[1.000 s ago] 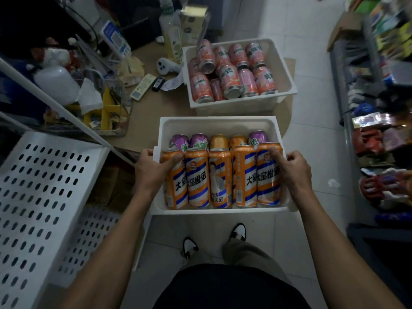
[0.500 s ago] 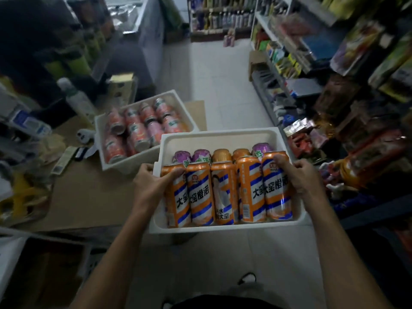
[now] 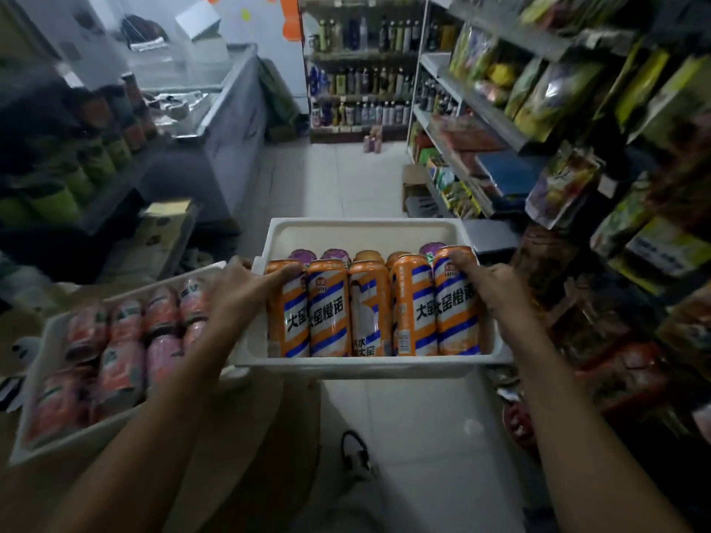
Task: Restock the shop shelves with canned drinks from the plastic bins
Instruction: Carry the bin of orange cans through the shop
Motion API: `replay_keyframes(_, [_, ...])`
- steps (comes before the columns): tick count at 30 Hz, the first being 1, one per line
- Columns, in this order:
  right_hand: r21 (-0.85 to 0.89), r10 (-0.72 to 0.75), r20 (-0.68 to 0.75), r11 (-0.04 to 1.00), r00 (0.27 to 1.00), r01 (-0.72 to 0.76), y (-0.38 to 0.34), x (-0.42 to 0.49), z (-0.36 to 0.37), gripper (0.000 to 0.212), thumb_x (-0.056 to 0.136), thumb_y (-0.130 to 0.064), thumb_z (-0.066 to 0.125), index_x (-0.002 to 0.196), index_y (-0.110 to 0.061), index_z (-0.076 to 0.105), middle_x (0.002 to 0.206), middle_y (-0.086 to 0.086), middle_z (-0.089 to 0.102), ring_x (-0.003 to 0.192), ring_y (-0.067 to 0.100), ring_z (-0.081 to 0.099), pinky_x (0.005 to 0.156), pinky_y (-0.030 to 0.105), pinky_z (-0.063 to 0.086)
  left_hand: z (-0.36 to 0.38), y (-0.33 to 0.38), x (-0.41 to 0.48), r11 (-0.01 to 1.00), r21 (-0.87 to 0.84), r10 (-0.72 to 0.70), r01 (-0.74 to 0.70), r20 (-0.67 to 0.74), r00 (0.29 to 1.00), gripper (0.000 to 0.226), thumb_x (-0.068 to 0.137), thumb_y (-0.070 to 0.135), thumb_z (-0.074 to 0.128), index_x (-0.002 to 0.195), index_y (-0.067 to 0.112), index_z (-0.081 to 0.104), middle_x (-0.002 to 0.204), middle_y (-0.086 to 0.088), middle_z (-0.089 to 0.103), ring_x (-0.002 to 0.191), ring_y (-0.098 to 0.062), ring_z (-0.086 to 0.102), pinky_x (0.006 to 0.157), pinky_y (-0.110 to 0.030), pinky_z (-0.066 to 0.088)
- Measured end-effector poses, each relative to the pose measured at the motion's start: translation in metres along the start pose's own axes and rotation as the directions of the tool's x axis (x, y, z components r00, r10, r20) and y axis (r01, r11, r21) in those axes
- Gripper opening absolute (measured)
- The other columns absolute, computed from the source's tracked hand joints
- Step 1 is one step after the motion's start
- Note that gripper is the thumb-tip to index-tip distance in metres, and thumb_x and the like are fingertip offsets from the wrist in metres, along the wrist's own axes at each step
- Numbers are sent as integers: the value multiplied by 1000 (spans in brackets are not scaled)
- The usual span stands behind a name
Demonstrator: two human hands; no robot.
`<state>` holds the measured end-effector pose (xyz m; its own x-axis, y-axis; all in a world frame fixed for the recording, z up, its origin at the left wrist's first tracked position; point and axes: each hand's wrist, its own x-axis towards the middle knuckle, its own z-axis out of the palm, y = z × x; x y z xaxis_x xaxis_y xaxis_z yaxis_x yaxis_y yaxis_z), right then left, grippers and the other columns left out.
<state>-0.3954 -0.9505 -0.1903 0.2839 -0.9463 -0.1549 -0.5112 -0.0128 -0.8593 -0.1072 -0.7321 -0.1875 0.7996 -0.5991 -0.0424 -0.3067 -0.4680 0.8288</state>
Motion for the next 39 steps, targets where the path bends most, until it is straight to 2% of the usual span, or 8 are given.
replay_keyframes(8, [29, -9, -36, 1000, 999, 10, -73, 186, 29, 93, 51, -100, 57, 89, -18, 75, 89, 0, 77, 89, 24, 72, 91, 49, 57, 45, 58, 206, 999, -32, 13, -13, -9, 1000, 79, 58, 80, 78, 102, 16, 65, 85, -1, 74, 69, -12, 74, 61, -29, 60])
replay_keyframes(13, [38, -95, -48, 995, 994, 97, -136, 290, 48, 55, 77, -76, 65, 93, -23, 71, 90, -8, 69, 98, 21, 65, 92, 38, 52, 60, 100, 323, 998, -48, 35, -36, -15, 999, 79, 59, 78, 79, 104, 16, 62, 88, -2, 74, 73, -15, 74, 66, -35, 62])
replay_keyframes(20, [90, -54, -2, 994, 999, 54, -180, 492, 94, 82, 55, -92, 66, 91, -19, 72, 90, 0, 77, 90, 23, 72, 90, 45, 56, 109, 133, 510, 1000, -23, 3, -4, -54, 999, 82, 54, 84, 78, 102, 18, 64, 84, -2, 75, 73, -17, 74, 70, -42, 64])
replay_keyframes(24, [143, -84, -8, 986, 996, 84, -206, 632, 122, 97, 50, -98, 63, 107, -20, 70, 101, 1, 75, 95, 24, 71, 93, 49, 56, 150, 171, 625, 1000, 1, 17, -17, -86, 996, 64, 64, 70, 81, 94, 17, 64, 78, -3, 74, 70, -18, 73, 69, -41, 63])
replay_keyframes(28, [188, -75, -2, 979, 997, 74, -252, 755, 142, 90, 55, -95, 63, 107, -22, 70, 100, -1, 74, 94, 23, 70, 93, 47, 55, 176, 218, 744, 1000, 16, -20, 22, -104, 994, 62, 63, 70, 81, 88, 15, 67, 73, -1, 72, 70, -18, 72, 55, -28, 53])
replay_keyframes(32, [163, -131, 64, 979, 989, 119, -306, 863, 158, 61, 72, -79, 67, 86, -20, 67, 86, 0, 74, 80, 19, 70, 87, 41, 55, 191, 258, 855, 998, 55, -24, 32, -136, 990, 59, 65, 73, 79, 76, 16, 68, 62, 1, 72, 65, -17, 70, 60, -33, 57])
replay_keyframes(37, [113, -114, 48, 988, 992, 108, -367, 981, 184, 71, 85, -70, 61, 114, -5, 61, 88, 0, 62, 97, 30, 65, 85, 34, 38, 215, 291, 994, 999, 44, -1, 7, -142, 990, 52, 71, 63, 80, 73, 14, 65, 64, 0, 66, 60, -13, 63, 50, -25, 40])
replay_keyframes(39, [115, -111, 29, 988, 993, 107, -381, 1034, 204, 76, 77, -78, 62, 97, -5, 67, 87, 0, 70, 95, 30, 69, 98, 54, 51, 226, 290, 1060, 999, 41, 8, -3, -126, 992, 63, 66, 72, 79, 81, 12, 68, 73, -2, 69, 65, -14, 65, 51, -25, 43])
